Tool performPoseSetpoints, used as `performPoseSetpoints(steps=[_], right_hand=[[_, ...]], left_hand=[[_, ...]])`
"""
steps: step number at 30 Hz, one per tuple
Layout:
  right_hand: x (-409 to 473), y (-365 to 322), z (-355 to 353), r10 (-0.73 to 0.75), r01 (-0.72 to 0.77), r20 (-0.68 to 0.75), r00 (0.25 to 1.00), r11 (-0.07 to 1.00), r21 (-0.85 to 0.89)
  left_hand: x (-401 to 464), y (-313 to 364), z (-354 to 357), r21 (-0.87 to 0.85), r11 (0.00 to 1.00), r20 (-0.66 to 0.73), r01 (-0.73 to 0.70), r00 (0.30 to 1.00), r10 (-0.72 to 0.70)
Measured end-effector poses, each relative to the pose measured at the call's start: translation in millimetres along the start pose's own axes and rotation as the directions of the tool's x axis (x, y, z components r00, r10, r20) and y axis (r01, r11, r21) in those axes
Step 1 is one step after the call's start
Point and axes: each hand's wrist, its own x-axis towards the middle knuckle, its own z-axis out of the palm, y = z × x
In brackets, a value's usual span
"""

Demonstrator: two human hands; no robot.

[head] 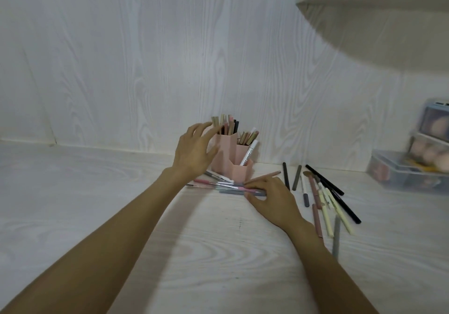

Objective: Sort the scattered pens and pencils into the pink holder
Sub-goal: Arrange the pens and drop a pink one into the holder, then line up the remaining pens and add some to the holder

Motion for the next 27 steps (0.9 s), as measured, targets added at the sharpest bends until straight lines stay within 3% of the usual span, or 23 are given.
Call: performPoseSetpoints(steps=[3,6,8,12,16,19,22,25,27], right_hand=[[0,-2,-2,-0.012,0.012,-0.023,1.0,1.0,-0.014],[-1,-4,-5,0.043,-0.046,-0.107,0.993,0.999,-0.021],[-2,-4,-5,0.069,-0.071,-0.106,0.992,0.997,-0.012],[-3,-7,-7,0.092,-0.092,0.011,0.996,0.995,0.028],[-3,-6,-29,0.199,-0.213,0.167,0.966,0.975,0.071],[-6,-1,-45,0.288,-0.297,0.158,0.945,0.954,0.043],[-9,-2,-49,0.273,-0.283,0.157,0.949,0.958,0.046],[-9,-9,-48,0.287,-0.314,0.157,0.945,0.931,0.188],[-3,-19,-51,0.334,-0.334,0.07,0.94,0.859,0.387]], left_hand=[[-36,-7,7,-0.108,0.985,-0.039,0.131,0.99,-0.136],[-74,-19,12,-0.049,0.943,0.077,0.329,0.943,-0.325],[-90,-28,13,0.007,0.926,0.153,0.378,0.914,-0.375],[-95,-36,9,-0.159,0.913,0.166,0.377,0.921,-0.351],[-97,-38,8,-0.219,0.897,0.135,0.383,0.923,-0.361],[-96,-36,8,-0.224,0.896,0.106,0.383,0.924,-0.368],[-96,-38,8,-0.24,0.887,0.106,0.395,0.919,-0.38],[-97,-38,10,-0.269,0.876,0.103,0.4,0.916,-0.387],[-97,-37,11,-0.266,0.877,0.094,0.399,0.917,-0.389]])
